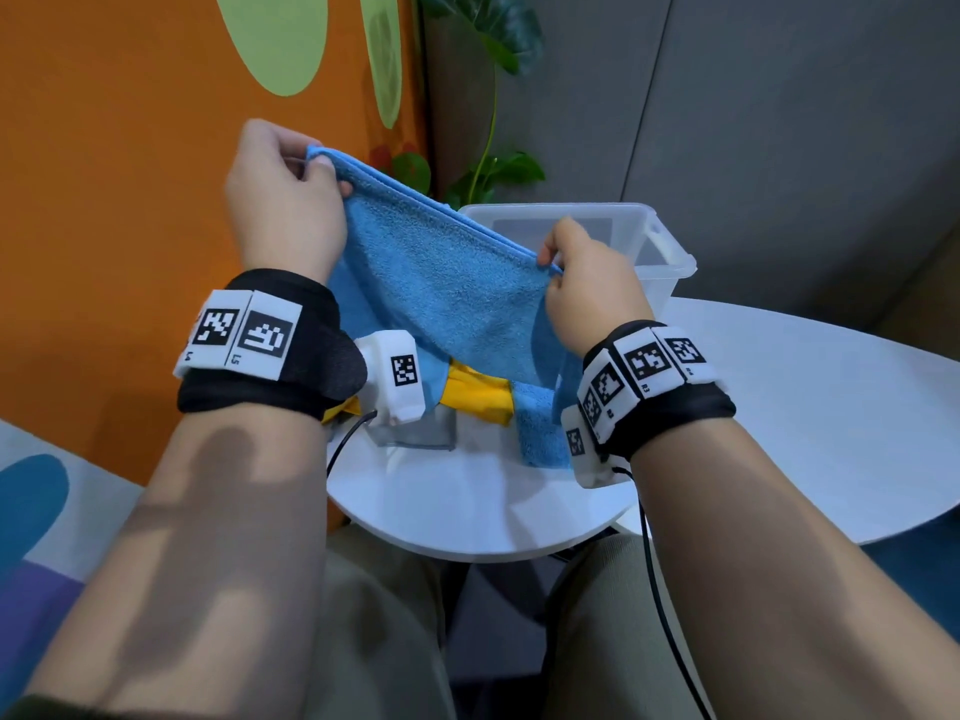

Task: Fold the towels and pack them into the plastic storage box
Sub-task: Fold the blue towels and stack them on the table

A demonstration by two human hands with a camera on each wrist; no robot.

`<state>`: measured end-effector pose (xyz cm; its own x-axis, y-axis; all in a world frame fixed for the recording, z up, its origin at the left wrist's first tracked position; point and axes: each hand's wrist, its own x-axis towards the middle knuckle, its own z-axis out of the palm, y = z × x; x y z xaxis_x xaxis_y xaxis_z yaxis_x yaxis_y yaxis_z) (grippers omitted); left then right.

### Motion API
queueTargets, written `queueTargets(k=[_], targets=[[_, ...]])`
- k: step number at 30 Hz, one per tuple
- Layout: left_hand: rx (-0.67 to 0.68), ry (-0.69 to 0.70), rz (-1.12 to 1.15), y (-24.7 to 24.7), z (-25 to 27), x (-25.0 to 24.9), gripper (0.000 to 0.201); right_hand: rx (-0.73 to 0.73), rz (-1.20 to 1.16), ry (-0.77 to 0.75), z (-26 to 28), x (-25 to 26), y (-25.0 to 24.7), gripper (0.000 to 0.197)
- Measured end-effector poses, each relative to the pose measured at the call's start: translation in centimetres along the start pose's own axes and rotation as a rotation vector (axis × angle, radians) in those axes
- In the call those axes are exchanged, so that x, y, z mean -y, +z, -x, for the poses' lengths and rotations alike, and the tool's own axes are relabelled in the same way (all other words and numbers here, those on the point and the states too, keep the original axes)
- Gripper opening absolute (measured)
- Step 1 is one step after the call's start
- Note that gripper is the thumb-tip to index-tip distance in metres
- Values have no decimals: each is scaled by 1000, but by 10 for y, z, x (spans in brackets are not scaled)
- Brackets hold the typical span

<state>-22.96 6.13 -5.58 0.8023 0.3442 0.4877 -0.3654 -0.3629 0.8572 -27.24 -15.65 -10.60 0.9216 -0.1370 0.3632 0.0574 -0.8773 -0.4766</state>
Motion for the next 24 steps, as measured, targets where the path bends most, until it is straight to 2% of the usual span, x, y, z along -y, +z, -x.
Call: queueTargets(k=[5,11,14,19,22,24], targets=[[-45,15,-4,-1,1,-2,23,76,70,-35,4,0,5,26],[-128,55,7,-8,-2,-1,18,169,129,-10,5,2,6,20],[-168,86,15,-12,-2,0,17,168,164,42,5,0,6,15],[-274,83,-7,-23,-6,2,15,106,143,160,8,-11,-2,24],[-253,52,-16,-25,-6,3,15,74,41,115,7,-13,0,24],[-202,55,-42,-23,-3,0,18,104,9,87,7,-8,3,18]])
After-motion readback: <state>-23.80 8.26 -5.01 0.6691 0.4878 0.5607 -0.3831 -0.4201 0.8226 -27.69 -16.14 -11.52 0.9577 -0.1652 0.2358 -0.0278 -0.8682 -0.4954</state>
